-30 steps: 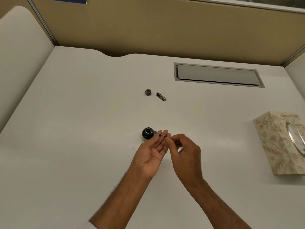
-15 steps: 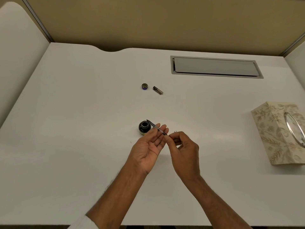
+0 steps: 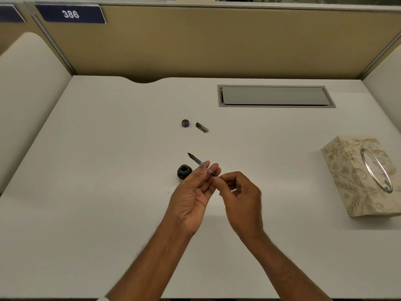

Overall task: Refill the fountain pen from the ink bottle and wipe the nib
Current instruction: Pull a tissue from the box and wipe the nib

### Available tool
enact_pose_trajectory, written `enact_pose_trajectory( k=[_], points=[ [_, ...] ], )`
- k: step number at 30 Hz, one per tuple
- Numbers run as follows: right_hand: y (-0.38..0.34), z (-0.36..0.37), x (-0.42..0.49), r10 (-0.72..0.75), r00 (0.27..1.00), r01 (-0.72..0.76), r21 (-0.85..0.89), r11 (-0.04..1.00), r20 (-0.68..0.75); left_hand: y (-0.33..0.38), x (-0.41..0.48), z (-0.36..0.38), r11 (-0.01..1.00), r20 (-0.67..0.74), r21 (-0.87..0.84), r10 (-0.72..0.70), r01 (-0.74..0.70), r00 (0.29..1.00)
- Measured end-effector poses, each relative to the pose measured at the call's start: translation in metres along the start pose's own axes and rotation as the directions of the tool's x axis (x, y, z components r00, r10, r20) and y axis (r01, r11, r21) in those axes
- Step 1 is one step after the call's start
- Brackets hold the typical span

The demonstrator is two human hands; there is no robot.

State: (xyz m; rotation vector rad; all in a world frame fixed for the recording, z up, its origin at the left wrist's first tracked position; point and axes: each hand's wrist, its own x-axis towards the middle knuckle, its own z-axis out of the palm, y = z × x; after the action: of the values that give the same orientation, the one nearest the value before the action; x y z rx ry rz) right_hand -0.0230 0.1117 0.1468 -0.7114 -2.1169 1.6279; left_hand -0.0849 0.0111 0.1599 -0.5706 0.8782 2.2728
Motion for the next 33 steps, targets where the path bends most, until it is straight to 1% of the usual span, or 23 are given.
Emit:
enact_pose_trajectory(
  k=[7,13,16,21,28,33],
  points=[
    [-0.03,-0.033,-0.002,-0.072,0.997,0.072,0.074,0.995,0.0,-0.004,-0.028,0.036,0.994,0.07,0.058,0.092,-0.096,0.993],
    [-0.049,-0.071,-0.009,-0.123,0.992,0.122,0.077,0.99,0.012,-0.017,-0.057,0.069,0.978,0.063,0.105,0.176,-0.182,0.982],
    [-0.059,-0.09,-0.016,-0.137,0.99,0.136,0.079,0.988,0.014,-0.024,-0.069,0.081,0.975,0.082,0.118,0.179,-0.188,0.98],
    [-0.068,-0.11,-0.027,-0.146,0.989,0.147,0.058,0.987,-0.021,-0.032,-0.087,0.094,0.968,0.138,0.153,0.177,-0.198,0.974],
    [-0.074,-0.105,-0.044,-0.136,0.987,0.139,0.029,0.99,-0.083,-0.026,-0.097,0.089,0.964,0.171,0.201,0.142,-0.176,0.975],
    [-0.077,-0.103,-0.055,-0.143,0.987,0.145,0.014,0.989,-0.079,-0.026,-0.104,0.083,0.971,0.157,0.186,0.121,-0.15,0.98]
  ],
)
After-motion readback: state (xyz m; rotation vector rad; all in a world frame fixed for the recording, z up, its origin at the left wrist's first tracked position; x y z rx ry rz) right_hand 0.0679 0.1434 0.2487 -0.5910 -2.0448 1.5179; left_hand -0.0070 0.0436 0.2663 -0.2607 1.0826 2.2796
